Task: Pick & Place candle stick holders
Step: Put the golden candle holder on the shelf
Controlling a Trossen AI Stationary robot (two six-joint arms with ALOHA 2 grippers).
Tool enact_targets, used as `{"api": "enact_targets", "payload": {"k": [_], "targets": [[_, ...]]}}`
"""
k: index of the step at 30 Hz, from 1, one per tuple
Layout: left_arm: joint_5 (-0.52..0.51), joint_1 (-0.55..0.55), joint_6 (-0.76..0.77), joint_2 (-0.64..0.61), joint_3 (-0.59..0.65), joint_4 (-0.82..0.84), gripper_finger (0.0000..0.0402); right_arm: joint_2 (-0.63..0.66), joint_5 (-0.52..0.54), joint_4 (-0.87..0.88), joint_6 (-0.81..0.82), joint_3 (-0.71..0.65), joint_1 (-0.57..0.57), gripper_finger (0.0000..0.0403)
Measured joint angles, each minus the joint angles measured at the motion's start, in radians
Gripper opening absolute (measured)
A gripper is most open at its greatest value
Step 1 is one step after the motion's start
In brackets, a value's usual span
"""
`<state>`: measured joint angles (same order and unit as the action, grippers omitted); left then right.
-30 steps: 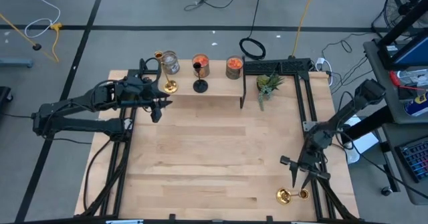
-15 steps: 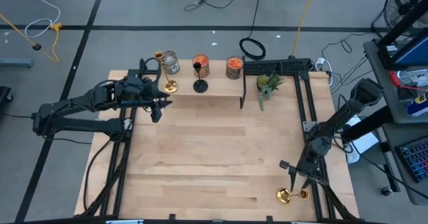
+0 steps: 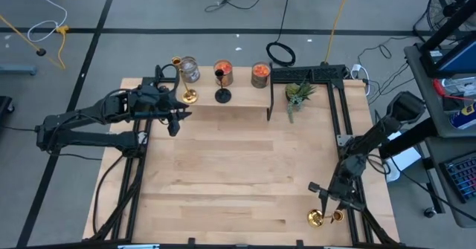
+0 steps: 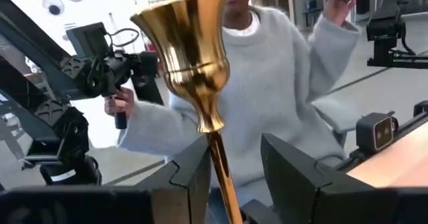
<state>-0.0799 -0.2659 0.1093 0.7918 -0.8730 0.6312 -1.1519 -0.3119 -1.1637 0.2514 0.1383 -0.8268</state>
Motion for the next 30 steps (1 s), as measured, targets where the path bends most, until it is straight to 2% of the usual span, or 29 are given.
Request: {"api": "enact_targets", "payload": {"k": [5, 11, 25, 30], "targets": [[0.0, 0.0, 0.0, 0.0, 0.0, 0.0, 0.015, -0.013, 0.01, 0.0, -0.015, 0.0, 0.001, 0.0125], [0.0, 0.0, 0.0, 0.0, 0.0, 0.0, 0.015, -0.014, 0.129, -0.02, -0.135, 0.001, 0.002, 0.0125], [0.0, 0.0, 0.0, 0.0, 0.0, 0.0, 0.015, -0.013, 0.131, -0.063, -0.195, 0.002, 0.002, 0.0125], [0.0, 0.0, 0.0, 0.0, 0.0, 0.0, 0.015, -0.013, 0.129, -0.062, -0.303, 0.002, 0.002, 0.0125]]}}
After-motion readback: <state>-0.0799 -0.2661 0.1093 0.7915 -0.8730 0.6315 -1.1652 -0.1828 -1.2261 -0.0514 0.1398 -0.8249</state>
